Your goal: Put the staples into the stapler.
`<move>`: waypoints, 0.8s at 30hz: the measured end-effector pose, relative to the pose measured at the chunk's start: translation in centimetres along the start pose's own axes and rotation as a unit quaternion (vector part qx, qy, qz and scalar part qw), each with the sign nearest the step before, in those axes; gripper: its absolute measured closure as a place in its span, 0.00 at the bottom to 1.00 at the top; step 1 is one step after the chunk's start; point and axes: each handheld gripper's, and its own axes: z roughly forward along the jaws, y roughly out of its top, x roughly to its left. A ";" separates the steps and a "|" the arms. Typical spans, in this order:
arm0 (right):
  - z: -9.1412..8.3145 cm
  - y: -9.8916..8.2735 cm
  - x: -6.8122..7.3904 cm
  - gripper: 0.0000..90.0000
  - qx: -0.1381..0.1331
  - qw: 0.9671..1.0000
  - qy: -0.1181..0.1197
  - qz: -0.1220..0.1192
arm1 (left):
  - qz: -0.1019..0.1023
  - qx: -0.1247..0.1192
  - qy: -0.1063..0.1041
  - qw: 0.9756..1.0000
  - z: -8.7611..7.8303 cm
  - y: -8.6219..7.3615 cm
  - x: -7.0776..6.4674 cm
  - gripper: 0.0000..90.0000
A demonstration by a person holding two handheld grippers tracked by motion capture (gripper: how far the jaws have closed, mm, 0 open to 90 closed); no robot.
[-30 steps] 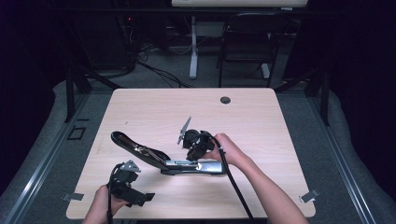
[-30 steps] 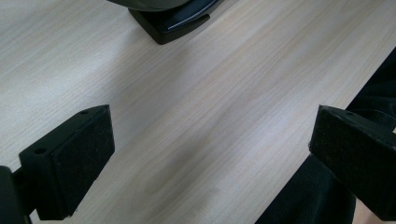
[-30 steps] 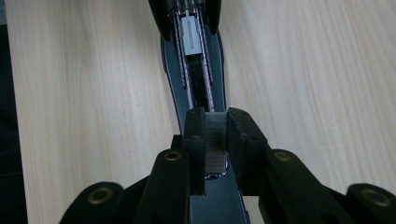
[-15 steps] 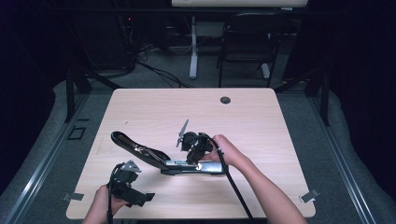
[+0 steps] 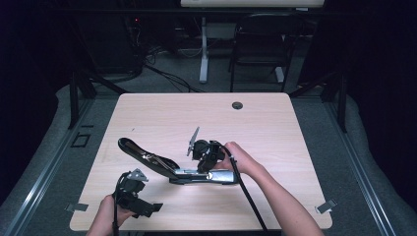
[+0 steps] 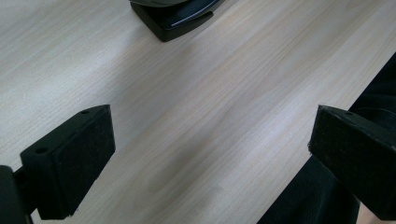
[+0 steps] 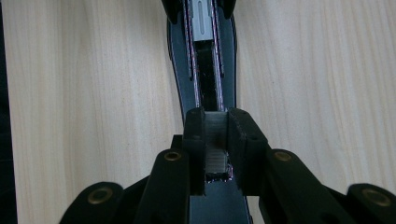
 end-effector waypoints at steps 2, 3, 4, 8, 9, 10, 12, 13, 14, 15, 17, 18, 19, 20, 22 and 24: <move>0.0 0.0 0.0 0.86 0.000 1.000 0.000 -0.003 | 0.000 0.000 -0.001 1.000 0.0 0.0 0.0 0.01; 0.0 0.0 0.0 0.87 0.000 1.000 0.001 -0.004 | 0.000 0.001 0.000 1.000 0.0 0.0 0.0 0.01; 0.1 0.0 0.0 0.87 -0.001 1.000 0.001 -0.006 | 0.000 0.001 0.000 1.000 0.0 0.0 0.0 0.01; 0.0 0.0 0.0 0.87 0.001 1.000 0.001 -0.007 | -0.002 -0.001 0.001 1.000 0.0 0.0 0.1 0.01; 0.0 0.0 0.0 0.87 0.001 1.000 0.001 -0.008 | -0.002 -0.001 0.002 1.000 0.0 0.0 0.1 0.01; 0.0 0.0 0.0 0.87 0.001 1.000 0.001 -0.009 | -0.003 -0.001 0.002 1.000 0.0 0.0 0.1 0.01; 0.0 0.0 -0.1 0.87 0.001 1.000 0.002 -0.010 | -0.003 -0.003 0.002 1.000 0.0 0.0 0.1 0.01; 0.0 0.0 0.0 0.87 0.000 1.000 0.002 -0.010 | -0.003 -0.002 0.001 1.000 0.0 0.0 0.1 0.01; 0.0 0.0 0.0 0.87 0.000 1.000 0.001 -0.010 | -0.003 -0.003 0.002 1.000 0.0 0.0 0.1 0.01; -0.1 0.0 0.0 0.87 -0.001 1.000 0.001 -0.010 | -0.002 -0.003 0.002 1.000 0.0 0.0 0.1 0.01; -0.1 0.0 0.0 0.87 0.000 1.000 0.000 -0.012 | -0.003 -0.003 0.002 1.000 0.0 0.0 0.1 0.01; -0.2 -0.1 -0.1 0.87 0.001 1.000 0.000 -0.014 | -0.003 -0.003 0.002 1.000 0.0 0.0 0.1 0.01; -0.2 -0.1 0.0 0.87 -0.003 1.000 0.002 -0.009 | -0.002 -0.002 0.002 1.000 0.0 0.0 0.1 0.01; -0.2 -0.1 0.0 0.87 -0.004 1.000 0.002 -0.008 | -0.001 -0.001 0.001 1.000 0.0 0.0 0.1 0.01; -0.2 -0.2 0.0 0.87 -0.002 1.000 0.001 -0.009 | -0.002 -0.001 0.001 1.000 0.0 0.0 0.1 0.01; -0.4 -0.2 0.0 0.87 -0.001 1.000 -0.001 -0.010 | -0.002 -0.001 0.001 1.000 0.0 0.0 0.1 0.01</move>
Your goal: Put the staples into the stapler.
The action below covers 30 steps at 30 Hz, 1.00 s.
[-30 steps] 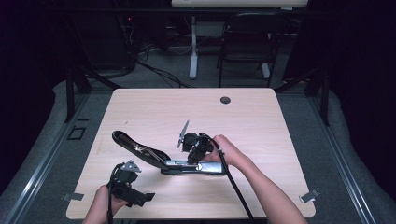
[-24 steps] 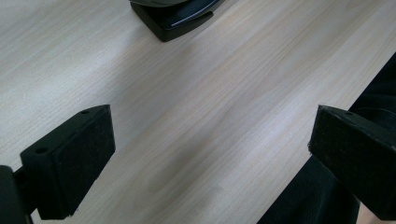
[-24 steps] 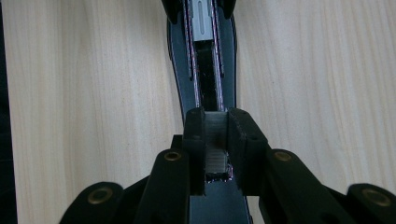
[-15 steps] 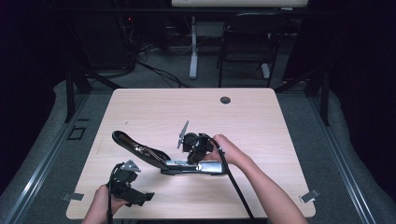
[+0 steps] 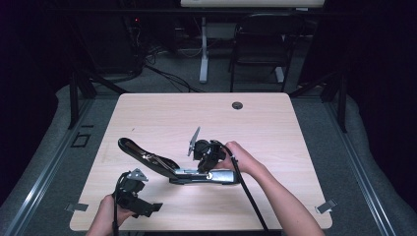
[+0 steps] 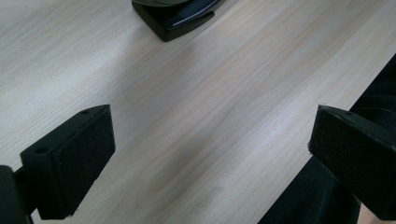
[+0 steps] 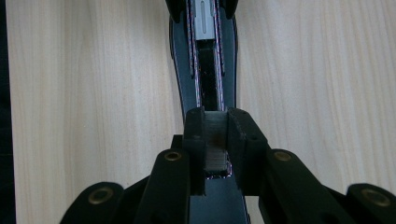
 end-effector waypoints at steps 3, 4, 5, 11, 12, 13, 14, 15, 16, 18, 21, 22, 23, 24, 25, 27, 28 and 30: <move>0.0 -0.1 0.0 0.87 -0.002 1.000 0.001 0.003 | 0.000 0.000 0.000 1.000 0.0 0.0 0.0 0.01; 0.0 -0.2 0.0 0.87 -0.001 1.000 0.002 0.004 | 0.001 0.001 0.000 1.000 0.0 0.0 0.0 0.01; 0.0 -0.3 -0.1 0.87 -0.001 1.000 0.002 0.005 | 0.001 0.001 0.000 1.000 0.0 0.0 0.0 0.01; 0.1 -0.6 -0.1 0.87 0.001 1.000 0.000 0.004 | 0.002 0.002 0.000 1.000 0.0 0.0 0.0 0.01; 0.1 -0.5 -0.1 0.87 0.005 1.000 -0.001 0.002 | 0.002 0.002 0.000 1.000 0.1 0.0 0.0 0.01; 0.3 -0.5 -0.1 0.87 0.002 1.000 0.000 0.004 | 0.002 0.002 0.000 1.000 0.1 0.0 0.0 0.01; 0.4 -0.5 -0.1 0.87 0.003 1.000 -0.002 0.003 | 0.002 0.003 0.000 1.000 0.1 0.0 0.0 0.01; 0.5 -0.4 -0.1 0.87 0.002 1.000 -0.003 0.002 | 0.002 0.003 0.000 1.000 0.1 0.0 0.0 0.01; 0.5 -0.4 -0.1 0.87 0.001 1.000 -0.002 0.001 | 0.002 0.003 0.000 1.000 0.1 0.0 0.0 0.01; 0.6 -0.4 -0.2 0.87 0.001 1.000 0.000 0.001 | 0.002 0.003 0.000 1.000 0.1 0.0 0.0 0.01; 0.6 -0.4 -0.2 0.87 0.001 1.000 0.001 0.003 | 0.002 0.003 0.000 1.000 0.1 0.0 0.0 0.01; 0.5 -0.4 -0.2 0.87 0.002 1.000 0.000 0.003 | 0.002 0.003 0.000 1.000 0.1 0.0 0.0 0.01; 0.6 -0.4 -0.2 0.87 -0.001 1.000 0.001 0.004 | 0.002 0.003 0.000 1.000 0.1 0.0 0.0 0.01; 0.5 -0.4 -0.2 0.87 -0.002 1.000 0.002 0.004 | 0.002 0.003 -0.001 1.000 0.1 0.0 0.0 0.01; 0.5 -0.4 -0.2 0.87 -0.003 1.000 0.004 0.005 | 0.003 0.004 0.000 1.000 0.1 0.0 0.0 0.01; 0.6 -0.4 -0.2 0.87 -0.005 1.000 0.005 0.004 | 0.003 0.004 0.000 1.000 0.1 0.0 0.0 0.01; 0.6 -0.3 -0.2 0.87 -0.005 1.000 0.005 0.004 | 0.002 0.004 0.000 1.000 0.1 0.0 0.0 0.01; 0.6 -0.3 -0.1 0.87 -0.003 1.000 0.003 0.001 | 0.003 0.005 0.000 1.000 0.1 0.0 0.0 0.01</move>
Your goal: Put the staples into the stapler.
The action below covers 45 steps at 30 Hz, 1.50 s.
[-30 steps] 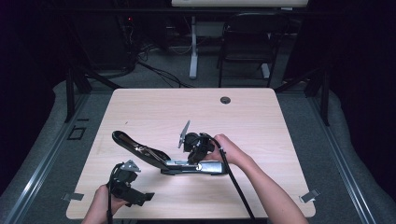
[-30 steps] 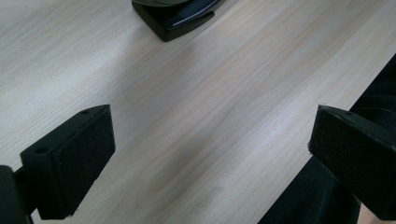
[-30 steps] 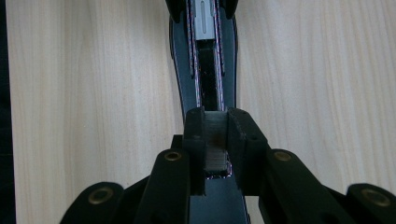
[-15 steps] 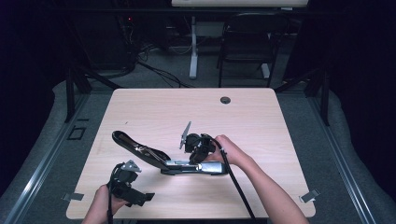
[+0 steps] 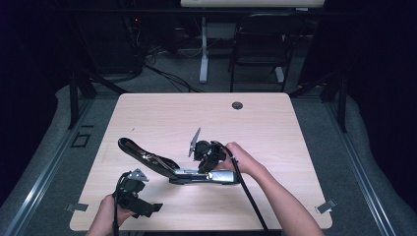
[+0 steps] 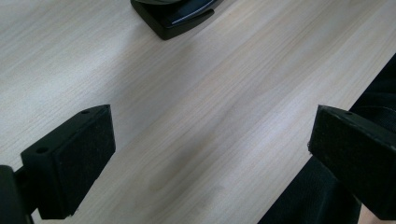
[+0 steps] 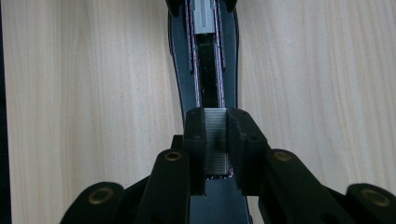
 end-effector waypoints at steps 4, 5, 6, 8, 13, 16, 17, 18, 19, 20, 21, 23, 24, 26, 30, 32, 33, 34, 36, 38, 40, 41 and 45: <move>0.0 0.1 0.1 0.87 0.005 1.000 0.000 -0.009 | 0.000 0.000 0.000 1.000 0.0 0.0 -0.1 0.01; 0.0 0.1 0.1 0.87 0.005 1.000 0.000 -0.009 | 0.001 0.000 0.000 1.000 0.0 0.0 -0.1 0.01; 0.0 0.0 0.1 0.87 0.004 1.000 0.000 -0.009 | 0.001 0.000 0.000 1.000 0.0 0.0 -0.1 0.01; 0.0 0.0 0.0 0.87 0.006 1.000 0.001 -0.010 | 0.001 0.000 0.000 1.000 0.0 0.0 -0.1 0.01; 0.1 0.0 0.0 0.87 0.008 1.000 0.000 -0.015 | 0.000 0.001 0.000 1.000 0.1 0.0 -0.1 0.01; 0.1 0.0 0.0 0.87 0.007 1.000 0.002 -0.012 | 0.000 0.001 0.000 1.000 0.1 0.0 -0.1 0.01; 0.1 0.0 0.0 0.87 0.006 1.000 0.003 -0.011 | 0.000 0.001 0.000 1.000 0.1 0.0 -0.1 0.01; 0.1 0.0 0.0 0.86 0.007 1.000 0.003 -0.010 | 0.000 0.001 0.000 1.000 0.1 0.0 -0.1 0.01; 0.1 0.0 -0.1 0.86 0.008 1.000 0.004 -0.009 | 0.000 0.000 0.001 1.000 0.1 0.0 -0.1 0.01; 0.1 0.0 -0.1 0.86 0.009 1.000 0.004 -0.009 | 0.000 0.000 0.001 1.000 0.1 0.0 -0.1 0.01; 0.2 0.0 -0.1 0.86 0.007 1.000 0.004 -0.008 | 0.000 0.000 0.001 1.000 0.1 0.0 -0.1 0.01; 0.2 0.0 -0.1 0.85 0.008 1.000 0.005 -0.008 | 0.000 0.000 0.001 1.000 0.1 0.0 -0.1 0.01; 0.2 0.0 -0.1 0.85 0.008 1.000 0.005 -0.008 | 0.000 0.000 0.000 1.000 0.1 0.0 -0.1 0.01; 0.2 0.0 -0.1 0.85 0.009 1.000 0.006 -0.007 | 0.000 0.000 0.000 1.000 0.1 0.0 -0.1 0.01; 0.2 -0.1 -0.2 0.84 0.010 1.000 0.006 -0.004 | 0.000 0.000 0.000 1.000 0.1 0.0 -0.1 0.01; 0.2 -0.1 -0.2 0.83 0.009 1.000 0.007 -0.004 | 0.000 0.000 0.000 1.000 0.1 0.0 -0.1 0.01; 0.2 -0.2 -0.3 0.83 0.009 1.000 0.008 -0.004 | 0.000 0.000 0.000 1.000 0.1 0.0 -0.1 0.01; 0.2 -0.2 -0.3 0.83 0.008 1.000 0.009 -0.003 | 0.000 0.001 0.000 1.000 0.1 0.0 -0.1 0.01; 0.2 -0.2 -0.3 0.83 0.012 1.000 0.009 -0.003 | 0.000 0.001 0.000 1.000 0.1 0.0 -0.1 0.01; 0.2 -0.2 -0.3 0.83 0.012 1.000 0.009 -0.003 | 0.000 0.001 0.000 1.000 0.1 0.0 -0.1 0.01; 0.2 -0.2 -0.3 0.83 0.008 1.000 0.009 -0.002 | 0.000 0.001 0.001 1.000 0.1 0.0 -0.1 0.01; 0.2 -0.2 -0.3 0.83 0.008 1.000 0.009 -0.002 | 0.000 0.001 0.001 1.000 0.1 0.0 -0.1 0.01; 0.1 -0.2 -0.2 0.84 0.010 1.000 0.007 -0.002 | 0.000 0.000 0.001 1.000 0.0 0.0 -0.1 0.01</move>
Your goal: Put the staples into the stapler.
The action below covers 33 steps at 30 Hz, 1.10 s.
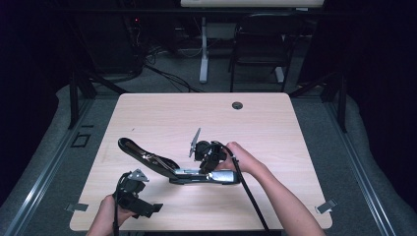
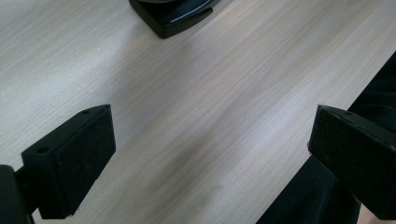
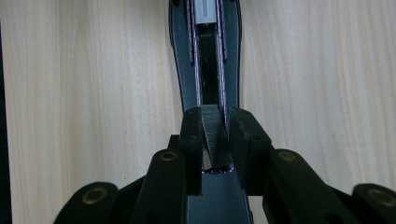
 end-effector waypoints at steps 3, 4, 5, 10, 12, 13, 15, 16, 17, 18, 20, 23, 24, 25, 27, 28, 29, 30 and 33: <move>-0.1 -0.1 0.0 0.85 0.001 1.000 -0.001 -0.001 | 0.000 0.000 0.000 1.000 0.0 0.0 0.0 0.01; -0.1 -0.1 -0.1 0.85 -0.003 1.000 0.001 0.002 | 0.001 0.001 0.000 1.000 0.0 0.0 0.0 0.01; -0.1 -0.1 -0.1 0.85 -0.004 1.000 0.001 0.003 | 0.000 0.000 0.000 1.000 0.0 0.0 0.0 0.01; -0.3 -0.4 -0.1 0.85 -0.002 1.000 0.000 0.009 | -0.001 0.000 -0.001 1.000 0.0 0.0 0.0 0.01; -0.4 -0.6 0.0 0.85 -0.003 1.000 -0.001 0.015 | 0.000 0.000 -0.001 1.000 0.1 0.0 0.0 0.01; -0.4 -0.7 -0.1 0.85 -0.005 1.000 -0.001 0.018 | 0.000 0.001 -0.001 1.000 0.1 0.0 0.0 0.01; -0.4 -0.8 -0.1 0.85 -0.011 1.000 -0.002 0.022 | 0.000 0.001 -0.001 1.000 0.1 0.0 0.0 0.01; -0.4 -0.9 0.0 0.85 -0.011 1.000 -0.002 0.023 | 0.001 0.002 -0.002 1.000 0.1 0.0 0.0 0.01; -0.4 -0.9 0.0 0.85 -0.011 1.000 -0.003 0.024 | 0.000 0.002 -0.001 1.000 0.1 0.0 -0.1 0.01; -0.4 -0.8 0.0 0.85 -0.010 1.000 -0.003 0.025 | 0.000 0.001 -0.001 1.000 0.1 0.0 -0.1 0.01; -0.4 -0.7 0.1 0.86 -0.006 1.000 -0.007 0.028 | 0.001 0.002 -0.001 1.000 0.0 0.0 -0.1 0.01; -0.3 -0.5 0.3 0.86 -0.001 0.999 -0.015 0.029 | 0.001 0.002 0.000 1.000 0.0 0.1 -0.1 0.01; -0.3 -0.4 0.4 0.85 0.002 0.999 -0.016 0.031 | 0.001 0.002 0.000 1.000 0.0 0.1 -0.1 0.01; -0.4 -0.4 0.4 0.85 0.005 0.999 -0.019 0.029 | 0.001 0.003 0.000 1.000 0.0 0.1 -0.1 0.01; -0.3 -0.3 0.4 0.85 0.005 0.999 -0.019 0.030 | 0.001 0.003 0.000 1.000 0.0 0.1 -0.1 0.01; -0.3 -0.2 0.4 0.85 0.007 0.999 -0.018 0.029 | 0.002 0.003 -0.001 1.000 0.1 0.1 -0.1 0.01; -0.3 -0.2 0.3 0.85 0.007 0.999 -0.017 0.030 | 0.002 0.003 0.000 1.000 0.1 0.1 -0.1 0.01; -0.3 -0.1 0.3 0.85 0.009 0.999 -0.016 0.035 | 0.000 0.002 0.000 1.000 0.1 0.1 -0.1 0.01; -0.2 0.1 0.5 0.85 0.011 0.999 -0.023 0.038 | 0.001 0.002 0.000 1.000 0.0 0.1 -0.1 0.01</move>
